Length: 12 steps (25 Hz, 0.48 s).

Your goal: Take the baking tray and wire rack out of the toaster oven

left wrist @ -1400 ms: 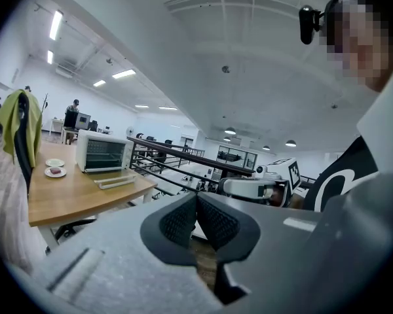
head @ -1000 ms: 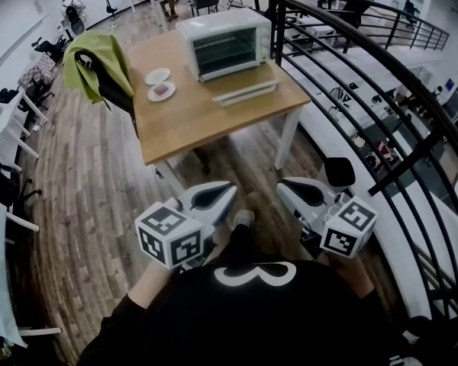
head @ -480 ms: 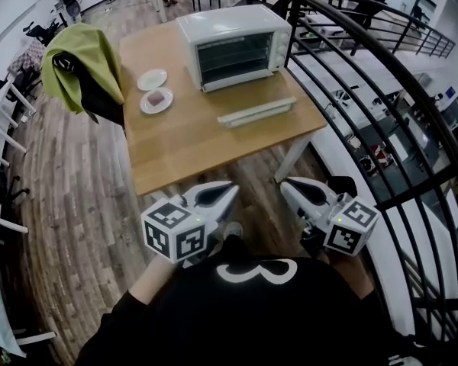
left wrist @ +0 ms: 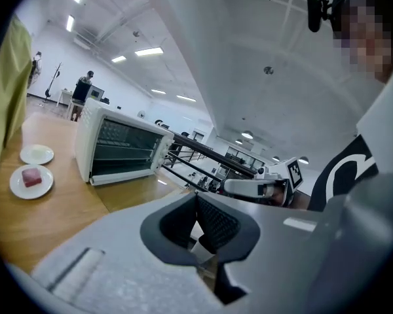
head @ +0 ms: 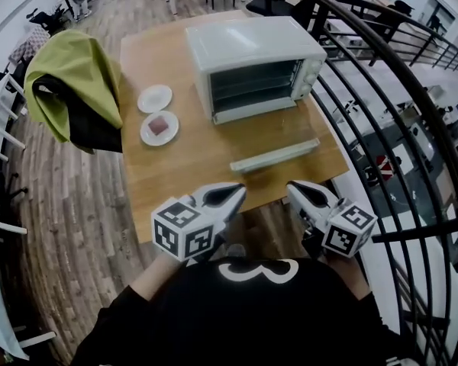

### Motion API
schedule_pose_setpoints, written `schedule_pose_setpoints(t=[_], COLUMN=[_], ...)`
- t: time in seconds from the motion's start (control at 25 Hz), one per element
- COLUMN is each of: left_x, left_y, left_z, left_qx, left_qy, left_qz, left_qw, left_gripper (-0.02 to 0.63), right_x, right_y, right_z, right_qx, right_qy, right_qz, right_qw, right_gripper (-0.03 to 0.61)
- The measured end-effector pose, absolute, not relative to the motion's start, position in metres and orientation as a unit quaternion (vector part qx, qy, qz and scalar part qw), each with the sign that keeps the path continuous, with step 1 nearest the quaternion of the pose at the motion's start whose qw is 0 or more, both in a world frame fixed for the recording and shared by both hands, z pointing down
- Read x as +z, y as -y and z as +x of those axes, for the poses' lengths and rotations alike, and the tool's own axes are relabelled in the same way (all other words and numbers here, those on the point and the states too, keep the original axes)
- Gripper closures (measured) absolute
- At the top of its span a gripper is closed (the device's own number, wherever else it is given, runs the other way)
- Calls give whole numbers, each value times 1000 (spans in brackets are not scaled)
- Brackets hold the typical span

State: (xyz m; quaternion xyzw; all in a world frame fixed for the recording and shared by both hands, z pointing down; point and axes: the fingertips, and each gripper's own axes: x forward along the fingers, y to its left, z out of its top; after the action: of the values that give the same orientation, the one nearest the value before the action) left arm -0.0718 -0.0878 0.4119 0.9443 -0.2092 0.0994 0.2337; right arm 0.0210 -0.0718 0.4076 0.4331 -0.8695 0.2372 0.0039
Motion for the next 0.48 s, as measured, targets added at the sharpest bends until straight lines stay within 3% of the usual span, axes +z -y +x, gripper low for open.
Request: schedule_pose_setpoints(t=[0.28, 0.48], left_x=[433, 449], left_y=[148, 169], left_z=[-41, -21], left_qx=[105, 91], left_qy=[191, 183], left_qz=[944, 926], left_qw=[249, 317], left_gripper=[601, 601], right_x=[427, 430], right_y=[128, 147], right_z=[52, 70], right_qx=[259, 262], right_qy=[857, 853], right_qz=[445, 450], right_qw=[-11, -15], right_gripper=[577, 577])
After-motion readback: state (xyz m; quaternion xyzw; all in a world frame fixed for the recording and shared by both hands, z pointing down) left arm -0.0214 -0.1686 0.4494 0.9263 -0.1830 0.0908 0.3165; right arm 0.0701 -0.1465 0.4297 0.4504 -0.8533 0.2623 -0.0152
